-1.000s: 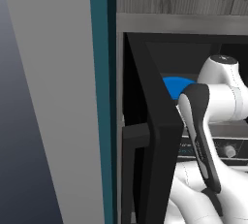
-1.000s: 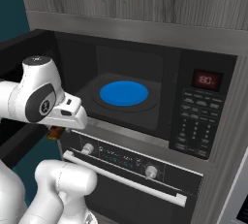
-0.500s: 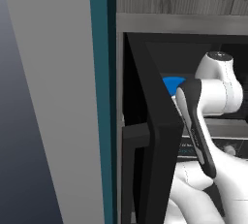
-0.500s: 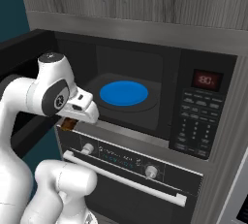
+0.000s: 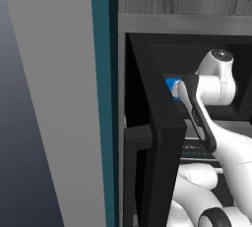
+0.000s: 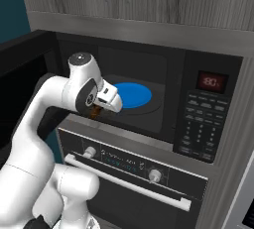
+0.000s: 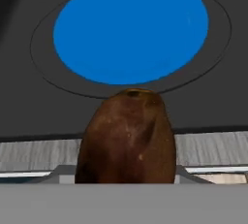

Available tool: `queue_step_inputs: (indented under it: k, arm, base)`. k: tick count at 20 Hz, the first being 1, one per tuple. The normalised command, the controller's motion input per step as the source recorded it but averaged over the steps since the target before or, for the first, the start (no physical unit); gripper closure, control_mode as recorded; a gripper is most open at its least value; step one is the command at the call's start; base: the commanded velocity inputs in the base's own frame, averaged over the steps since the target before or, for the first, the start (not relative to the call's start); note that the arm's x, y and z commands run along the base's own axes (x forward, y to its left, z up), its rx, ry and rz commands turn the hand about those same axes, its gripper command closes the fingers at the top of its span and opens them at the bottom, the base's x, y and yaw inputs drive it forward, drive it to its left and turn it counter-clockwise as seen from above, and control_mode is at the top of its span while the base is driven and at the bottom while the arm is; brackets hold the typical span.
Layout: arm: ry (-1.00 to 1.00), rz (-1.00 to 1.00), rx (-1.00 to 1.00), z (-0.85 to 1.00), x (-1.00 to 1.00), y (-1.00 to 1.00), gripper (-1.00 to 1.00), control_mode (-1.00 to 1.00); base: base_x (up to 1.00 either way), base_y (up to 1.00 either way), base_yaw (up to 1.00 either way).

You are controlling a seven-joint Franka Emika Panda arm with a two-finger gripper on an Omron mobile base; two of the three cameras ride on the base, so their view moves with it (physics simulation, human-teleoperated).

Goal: Pick the sweet potato from the counter and place it in the microwave.

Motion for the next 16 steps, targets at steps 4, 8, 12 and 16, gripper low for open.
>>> queue_step_inputs:
  k: [4, 8, 12, 16]
  arm:
    - [-0.32, 0.11, 0.07, 0.0, 0.41, -0.42, 1.0, -1.0]
    - [-0.23, 0.09, 0.01, 0.0, 0.75, -0.21, 1.0, -1.0]
    - [-0.03, 0.07, 0.0, 0.0, 1.0, -0.12, 1.0, -1.0]
    - [0.0, 0.06, 0.0, 0.0, 0.99, -0.01, 1.0, -1.0]
  base:
    - [0.0, 0.0, 0.0]
    - [0.0, 0.0, 0.0]
    - [0.0, 0.0, 0.0]
    - [0.0, 0.0, 0.0]
